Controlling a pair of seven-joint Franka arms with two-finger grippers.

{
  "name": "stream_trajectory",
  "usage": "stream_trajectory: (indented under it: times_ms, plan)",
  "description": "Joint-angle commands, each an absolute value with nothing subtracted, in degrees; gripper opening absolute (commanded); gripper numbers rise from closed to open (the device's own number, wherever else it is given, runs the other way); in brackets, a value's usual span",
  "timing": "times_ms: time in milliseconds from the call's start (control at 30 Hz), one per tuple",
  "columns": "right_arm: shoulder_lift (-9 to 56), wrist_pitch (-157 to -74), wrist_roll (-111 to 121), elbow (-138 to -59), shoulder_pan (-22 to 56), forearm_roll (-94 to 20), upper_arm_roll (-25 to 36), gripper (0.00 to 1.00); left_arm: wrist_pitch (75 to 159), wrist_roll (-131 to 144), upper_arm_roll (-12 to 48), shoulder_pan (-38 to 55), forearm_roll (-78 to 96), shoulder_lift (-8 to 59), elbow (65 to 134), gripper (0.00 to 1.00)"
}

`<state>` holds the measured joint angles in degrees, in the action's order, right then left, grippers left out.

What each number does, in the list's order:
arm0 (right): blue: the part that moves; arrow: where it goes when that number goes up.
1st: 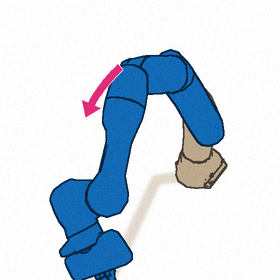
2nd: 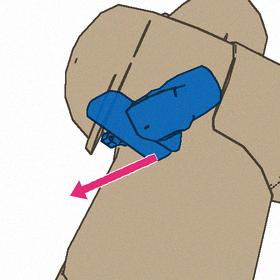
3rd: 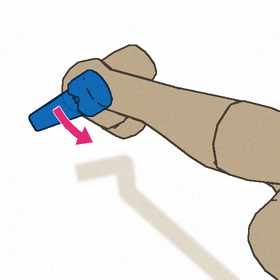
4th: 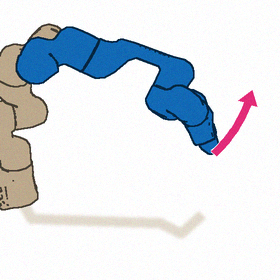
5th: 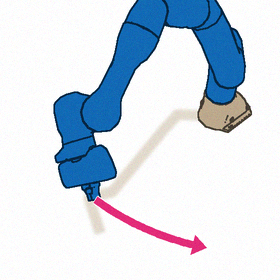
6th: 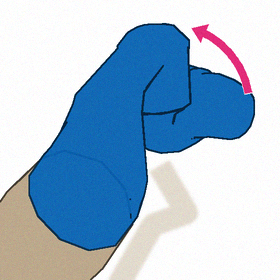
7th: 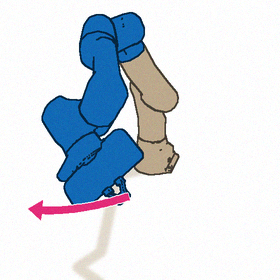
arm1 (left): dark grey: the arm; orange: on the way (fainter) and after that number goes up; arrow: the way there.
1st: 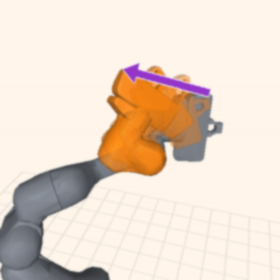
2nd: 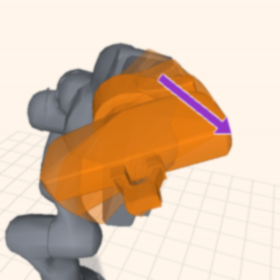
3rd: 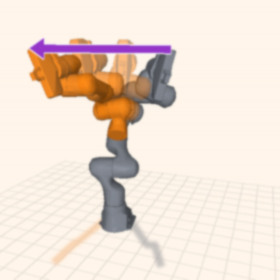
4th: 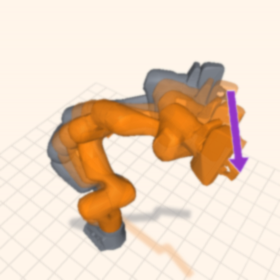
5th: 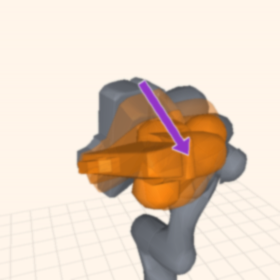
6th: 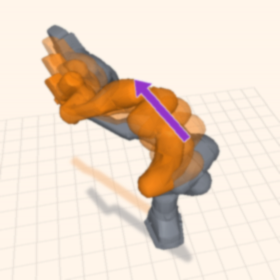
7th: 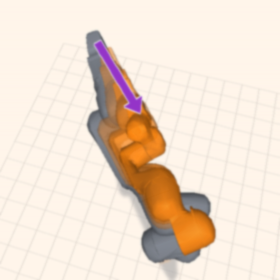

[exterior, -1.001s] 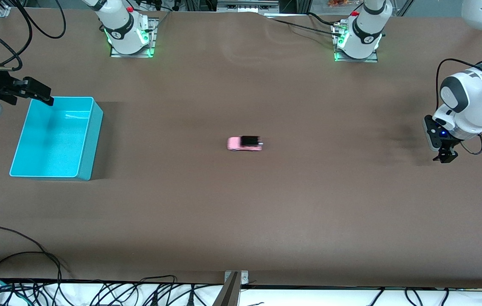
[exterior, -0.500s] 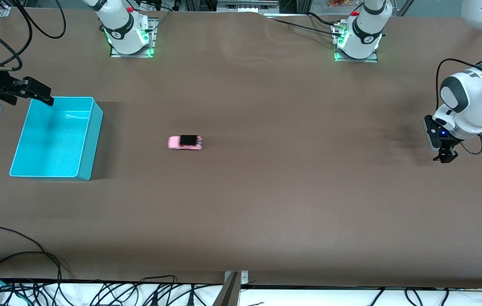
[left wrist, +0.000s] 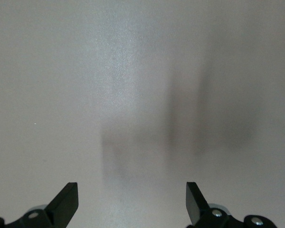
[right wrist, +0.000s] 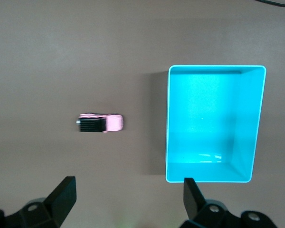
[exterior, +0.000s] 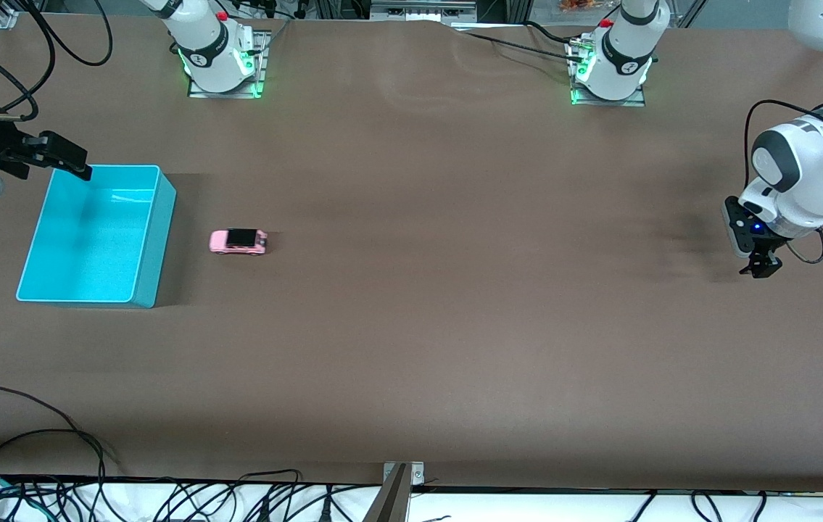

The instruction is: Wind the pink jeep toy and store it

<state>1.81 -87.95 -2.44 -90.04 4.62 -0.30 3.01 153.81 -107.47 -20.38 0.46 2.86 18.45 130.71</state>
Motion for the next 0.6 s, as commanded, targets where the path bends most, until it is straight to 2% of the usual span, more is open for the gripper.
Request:
stream_trajectory:
  times_ms: [0,567]
  plan:
    - [1.5,-88.2,-2.8,-90.1,4.5,-0.8,3.0,1.00,153.1,-108.5,-20.4,0.4,4.9,17.8,130.5,1.00]
    - [3.2,-89.6,3.2,-90.1,5.5,0.1,2.3,1.00,153.0,-108.5,-20.4,0.4,4.8,17.3,130.5,1.00]
